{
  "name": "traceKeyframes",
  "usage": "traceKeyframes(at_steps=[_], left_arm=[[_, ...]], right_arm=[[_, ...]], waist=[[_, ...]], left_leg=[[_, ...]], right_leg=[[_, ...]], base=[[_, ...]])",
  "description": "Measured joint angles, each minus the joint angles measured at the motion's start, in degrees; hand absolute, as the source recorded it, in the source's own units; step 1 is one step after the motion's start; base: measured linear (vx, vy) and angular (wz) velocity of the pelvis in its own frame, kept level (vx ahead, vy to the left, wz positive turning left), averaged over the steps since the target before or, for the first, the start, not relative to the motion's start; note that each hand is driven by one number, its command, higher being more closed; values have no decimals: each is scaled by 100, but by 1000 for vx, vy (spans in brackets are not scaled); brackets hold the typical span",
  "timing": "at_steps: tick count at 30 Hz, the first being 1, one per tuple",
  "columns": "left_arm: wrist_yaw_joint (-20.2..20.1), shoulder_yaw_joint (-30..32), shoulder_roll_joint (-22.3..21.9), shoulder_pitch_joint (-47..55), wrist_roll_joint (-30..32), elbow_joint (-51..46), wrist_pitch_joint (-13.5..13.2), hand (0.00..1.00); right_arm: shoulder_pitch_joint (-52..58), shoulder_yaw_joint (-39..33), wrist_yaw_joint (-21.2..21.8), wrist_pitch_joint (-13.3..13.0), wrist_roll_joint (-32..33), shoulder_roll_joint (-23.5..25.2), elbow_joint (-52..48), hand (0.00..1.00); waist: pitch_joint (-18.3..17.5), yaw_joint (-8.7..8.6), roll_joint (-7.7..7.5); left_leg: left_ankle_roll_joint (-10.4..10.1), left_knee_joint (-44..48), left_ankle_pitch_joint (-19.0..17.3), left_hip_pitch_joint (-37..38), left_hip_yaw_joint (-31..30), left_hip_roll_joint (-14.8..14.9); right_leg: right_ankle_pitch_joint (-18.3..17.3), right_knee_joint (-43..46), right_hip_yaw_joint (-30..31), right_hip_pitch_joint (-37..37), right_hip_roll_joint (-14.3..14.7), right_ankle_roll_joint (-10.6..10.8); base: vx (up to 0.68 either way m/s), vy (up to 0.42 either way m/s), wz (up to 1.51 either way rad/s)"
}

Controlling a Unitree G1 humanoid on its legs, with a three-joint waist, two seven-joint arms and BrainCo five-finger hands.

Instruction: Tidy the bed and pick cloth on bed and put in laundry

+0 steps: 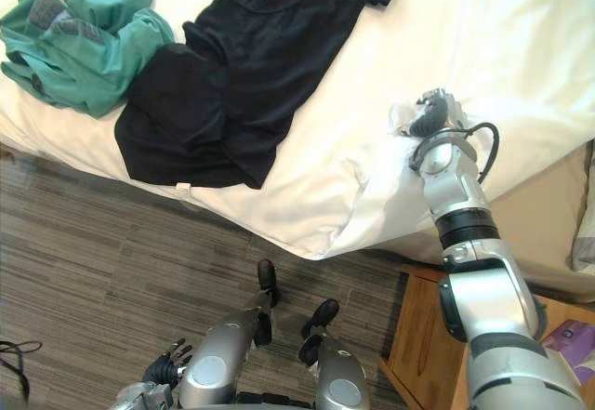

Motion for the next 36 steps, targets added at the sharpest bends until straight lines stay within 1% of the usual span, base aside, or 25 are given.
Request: traceKeyframes(at_steps=[2, 4, 5, 6, 7, 8, 11, 13, 14, 15, 16, 17, 18, 19, 20, 22, 25, 26, 28, 31, 32, 33, 34, 35, 36], left_arm=[[4, 0, 15, 24, 0, -101, 115, 0], [9, -9, 45, 76, 0, -197, 162, 0], [37, -30, 111, 172, -1, -345, 253, 0], [68, -55, 145, 211, -1, -398, 276, 0], [105, -98, 186, 293, -3, -497, 358, 0], [133, -111, 238, 376, -5, -613, 416, 0], [222, -112, 312, 570, -5, -838, 536, 0], [250, -187, 334, 801, 2, -1046, 691, 0], [245, -234, 326, 868, 1, -1084, 731, 0], [235, -244, 294, 936, 19, -1097, 826, 0], [248, -319, 323, 986, 16, -1095, 930, 0], [249, -334, 326, 1021, 16, -1095, 972, 0], [254, -341, 311, 1089, 21, -1086, 1032, 0], [267, -344, 285, 1097, 31, -1031, 1096, 0], [278, -349, 272, 1097, 51, -995, 1132, 0], [341, -362, 216, 1094, 221, -872, 1218, 0], [377, -393, 235, 1114, 229, -862, 1255, 0], [377, -429, 261, 1134, 228, -844, 1272, 0], [378, -453, 280, 1131, 225, -815, 1368, 0], [398, -457, 294, 1133, 225, -816, 1557, 0], [434, -472, 328, 1141, 225, -816, 1703, 0], [464, -486, 337, 1147, 225, -817, 1762, 0], [467, -508, 364, 1147, 224, -838, 1837, 0], [468, -583, 426, 1148, 223, -884, 1970, 0], [467, -634, 451, 1156, 216, -919, 2024, 0]], right_arm=[[254, 1, 65, -72, -6, -71, -115, 100], [438, -1, 114, -108, -9, -118, -234, 100], [722, -33, 187, -114, -9, -137, -444, 100], [843, -43, 211, -115, -9, -137, -542, 100], [1110, -120, 258, -119, -9, -137, -773, 100], [1427, -288, 285, -117, -3, -138, -1025, 100], [2130, -622, 397, -57, -2, -137, -1641, 100], [2997, -932, 664, 88, -9, -136, -2434, 100], [3213, -973, 747, 127, -9, -136, -2576, 100], [3552, -1061, 923, 198, -11, -133, -2812, 100], [3837, -1139, 1077, 247, -18, -131, -3019, 100], [3969, -1159, 1146, 274, -22, -131, -3103, 100], [4173, -1174, 1261, 305, -72, -122, -3290, 100], [4304, -1182, 1383, 310, -143, -96, -3525, 100], [4359, -1186, 1442, 312, -193, -74, -3655, 0], [4643, -1279, 1685, 373, -366, 121, -4208, 0], [4771, -1378, 1846, 490, -633, 514, -4515, 0], [4851, -1387, 1933, 536, -818, 701, -4555, 0], [5181, -1405, 2086, 535, -1026, 1028, -4687, 0], [5523, -1352, 2071, 448, -1245, 1370, -4721, 0], [5680, -1336, 2056, 382, -1392, 1510, -4681, 0], [5740, -1292, 1993, 324, -1483, 1526, -4551, 0], [5756, -1248, 1916, 291, -1503, 1524, -4376, 0], [5777, -1184, 1722, 260, -1615, 1528, -4053, 0], [5779, -1148, 1605, 255, -1654, 1527, -3871, 0]], waist=[[0, 8, -5], [17, -6, -40], [2, -44, -115], [-3, -69, -162], [-22, -138, -256], [-60, -157, -339], [-167, -220, -487], [-367, -340, -584], [-484, -368, -623], [-659, -438, -665], [-750, -500, -674], [-829, -519, -681], [-982, -544, -667], [-1041, -581, -621], [-1081, -608, -596], [-1263, -661, -522], [-1328, -682, -530], [-1366, -742, -528], [-1401, -788, -518], [-1477, -824, -488], [-1575, -836, -445], [-1618, -837, -416], [-1660, -836, -467], [-1642, -830, -416], [-1639, -830, -412]], left_leg=[[0, -5, 1, 27, 46, 10], [-36, -37, 34, 101, 52, 5], [-80, -165, 80, 225, 60, -4], [-108, -208, 99, 269, 62, -7], [-129, -261, 122, 324, 67, -12], [-151, -348, 152, 386, 90, -26], [-145, -357, 157, 496, 203, -33], [-180, -363, 129, 671, 285, -68], [-199, -363, 116, 685, 341, -79], [-218, -365, 99, 740, 395, -91], [-264, -367, 66, 851, 449, -91], [-279, -368, 54, 882, 511, -90], [-322, -382, 0, 937, 582, -91], [-342, -399, -39, 1039, 689, -79], [-341, -400, -40, 1069, 710, -75], [-335, -400, -48, 1130, 843, -46], [-327, -397, -77, 1201, 1004, -28], [-296, -390, -102, 1224, 1074, -30], [-281, -371, -173, 1302, 1243, -45], [-276, -371, -269, 1399, 1412, -61], [-293, -369, -315, 1408, 1465, -71], [-290, -368, -327, 1414, 1474, -74], [-298, -366, -333, 1456, 1478, -77], [-310, -366, -342, 1540, 1477, -79], [-325, -366, -354, 1598, 1477, -77]], right_leg=[[-1, 5, 100, 2, 9, -1], [-2, 35, 112, 26, -4, 4], [-5, 69, 135, 54, -3, 10], [-5, 74, 141, 55, -1, 11], [-16, 83, 153, 82, 1, 28], [-22, 84, 191, 93, 1, 40], [-8, 76, 284, 149, -16, 71], [-29, 73, 414, 273, -54, 116], [-47, 71, 448, 266, -76, 144], [-65, 71, 528, 282, -93, 170], [-83, 72, 585, 364, -102, 191], [-97, 70, 607, 374, -110, 192], [-154, 69, 704, 379, -117, 215], [-217, 69, 771, 434, -118, 205], [-253, 80, 803, 436, -118, 202], [-291, 79, 911, 441, -100, 168], [-281, 77, 1077, 432, -88, 167], [-259, 70, 1138, 429, -90, 172], [-212, 66, 1243, 430, -111, 181], [-141, 56, 1406, 438, -120, 220], [-112, 23, 1424, 445, -118, 235], [-99, 6, 1422, 453, -112, 233], [-95, -1, 1417, 494, -106, 235], [-95, -21, 1407, 576, -101, 235], [-95, -22, 1403, 637, -98, 235]], base=[[4, -39, -8], [11, -27, -10], [12, -28, -8], [12, -32, -3], [23, -49, -3], [26, -51, -6], [27, -38, -18], [31, -28, -22], [37, -26, -28], [25, -33, -32], [10, -37, -33], [-19, -41, -39], [-40, -39, -43], [-52, -37, -40], [-71, -25, -27], [-63, -5, -21], [-19, 21, -25], [8, 60, -29], [33, 72, -37], [53, 56, -38], [73, 37, -17], [104, 27, -13], [100, -1, -6], [105, -9, -5], [102, -23, -6]])
